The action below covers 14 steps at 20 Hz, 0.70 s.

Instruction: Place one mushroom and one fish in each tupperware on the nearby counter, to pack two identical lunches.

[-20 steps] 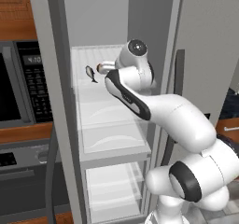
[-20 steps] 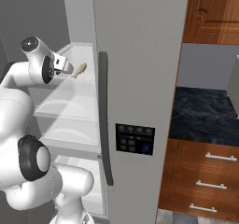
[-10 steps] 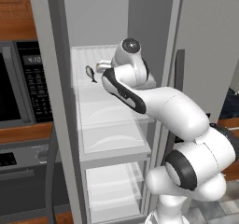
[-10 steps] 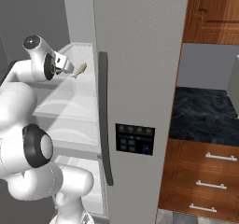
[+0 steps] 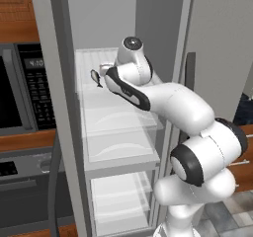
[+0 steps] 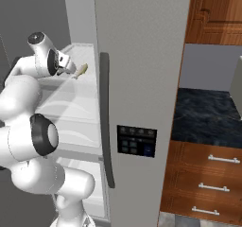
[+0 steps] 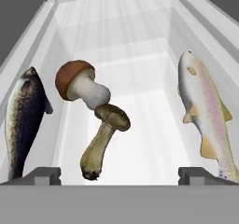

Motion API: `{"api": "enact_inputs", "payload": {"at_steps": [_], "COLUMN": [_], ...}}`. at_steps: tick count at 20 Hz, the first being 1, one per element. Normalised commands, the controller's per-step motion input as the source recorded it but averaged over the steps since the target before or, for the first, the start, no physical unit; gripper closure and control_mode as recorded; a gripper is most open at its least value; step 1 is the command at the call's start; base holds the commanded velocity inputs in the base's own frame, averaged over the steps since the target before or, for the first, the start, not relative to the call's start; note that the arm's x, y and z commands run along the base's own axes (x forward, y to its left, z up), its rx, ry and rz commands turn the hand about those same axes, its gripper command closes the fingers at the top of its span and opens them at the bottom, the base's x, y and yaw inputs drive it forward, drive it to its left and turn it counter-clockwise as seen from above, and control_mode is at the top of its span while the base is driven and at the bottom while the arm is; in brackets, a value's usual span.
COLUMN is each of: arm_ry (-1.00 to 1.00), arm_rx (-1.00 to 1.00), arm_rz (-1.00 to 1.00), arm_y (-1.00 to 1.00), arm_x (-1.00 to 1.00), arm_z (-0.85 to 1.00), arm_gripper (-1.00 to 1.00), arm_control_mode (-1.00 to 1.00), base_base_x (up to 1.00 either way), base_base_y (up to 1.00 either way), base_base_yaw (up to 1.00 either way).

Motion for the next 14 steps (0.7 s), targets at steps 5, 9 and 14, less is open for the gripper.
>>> {"api": "enact_inputs", "payload": {"at_steps": [5, 9, 14], "arm_ry": [0.01, 0.00, 0.00], "arm_rx": [0.00, 0.00, 0.00], "arm_rz": [-0.02, -0.01, -0.01], "arm_y": [0.00, 0.00, 0.03], "arm_x": [0.28, 0.26, 0.23], "arm_z": [-0.06, -0.09, -0.07], "arm_gripper": [-1.00, -1.00, -1.00], "arm_control_mode": [-1.00, -1.00, -1.00], "base_base_x": [0.00, 0.00, 0.00], "base_base_y": [0.00, 0.00, 0.00], "base_base_yaw": [0.00, 0.00, 0.00]}}
